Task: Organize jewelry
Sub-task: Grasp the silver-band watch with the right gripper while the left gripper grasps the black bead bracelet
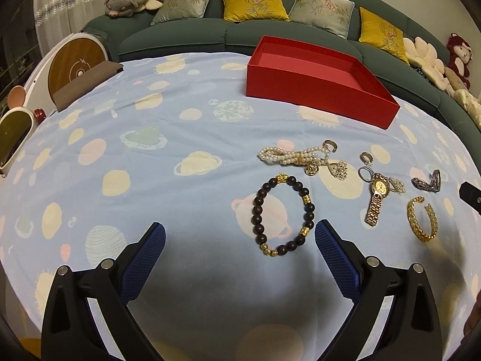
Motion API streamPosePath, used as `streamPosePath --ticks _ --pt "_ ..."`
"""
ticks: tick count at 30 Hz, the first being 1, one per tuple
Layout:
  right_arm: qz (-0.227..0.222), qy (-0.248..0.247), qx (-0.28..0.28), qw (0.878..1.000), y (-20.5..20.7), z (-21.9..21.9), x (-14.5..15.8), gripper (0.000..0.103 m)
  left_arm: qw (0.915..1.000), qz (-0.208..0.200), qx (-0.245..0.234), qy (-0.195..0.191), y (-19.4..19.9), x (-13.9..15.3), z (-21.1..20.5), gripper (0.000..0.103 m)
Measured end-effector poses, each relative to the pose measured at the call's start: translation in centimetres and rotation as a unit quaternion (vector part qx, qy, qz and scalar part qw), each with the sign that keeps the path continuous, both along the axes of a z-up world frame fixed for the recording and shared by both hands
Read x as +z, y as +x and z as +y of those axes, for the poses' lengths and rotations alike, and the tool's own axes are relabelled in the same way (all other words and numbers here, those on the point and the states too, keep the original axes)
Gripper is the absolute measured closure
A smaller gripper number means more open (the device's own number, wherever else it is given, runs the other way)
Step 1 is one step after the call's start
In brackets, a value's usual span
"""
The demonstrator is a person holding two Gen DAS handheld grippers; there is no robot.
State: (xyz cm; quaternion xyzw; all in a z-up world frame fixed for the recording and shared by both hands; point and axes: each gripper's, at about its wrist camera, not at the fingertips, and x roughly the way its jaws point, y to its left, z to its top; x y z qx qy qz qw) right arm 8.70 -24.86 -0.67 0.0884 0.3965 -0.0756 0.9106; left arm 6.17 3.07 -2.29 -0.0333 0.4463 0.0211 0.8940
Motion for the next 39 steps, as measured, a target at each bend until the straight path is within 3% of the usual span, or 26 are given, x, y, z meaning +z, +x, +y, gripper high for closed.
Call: streamPosePath --ticks 2,7,14,20,22,28,31,32,39 --pt "0.010 0.009 -0.007 1.000 1.0 -0.6 -0.6 0.010 0.9999 0.006 -0.005 -0.014 0.6 -0.3 -0.1 0.006" --pt "0.024 0.028 -0.018 0.999 3.0 -1.6 -1.9 0.031 0.9997 0.013 -0.007 -0.018 1.4 -0.8 -0.2 0.006" --pt "0.036 0.026 -0.026 0.999 5.0 -2.2 -3.4 0.046 0.9991 0.022 -0.008 -0.035 1.9 -1.3 0.5 0.006" --pt "0.040 0.023 -0.019 0.999 5.8 -1.9 -4.3 0.075 0.9982 0.026 -0.014 -0.053 1.9 -1.5 1.4 0.006" --pt "0.036 0.031 -0.016 0.999 5.9 -1.9 -4.3 0.089 0.9981 0.025 -0.017 -0.053 1.9 -1.5 1.5 0.006" --pt "0.028 0.051 -0.010 0.998 5.5 -1.6 -3.8 0.094 0.9988 0.024 -0.024 -0.035 2.2 -1.7 1.3 0.008" --pt "0.018 0.059 -0.003 0.998 5.2 -1.1 -3.1 0.094 0.9989 0.017 -0.031 -0.030 2.4 -1.5 1.2 0.026" --pt "0.015 0.063 0.000 0.998 5.0 -1.0 -2.8 0.094 0.9988 0.016 -0.034 -0.032 2.4 -1.5 1.2 0.028" --pt "0.002 0.073 0.021 0.997 4.0 -0.1 -1.5 0.094 0.9966 0.010 -0.059 -0.056 1.9 -0.9 -0.1 0.026"
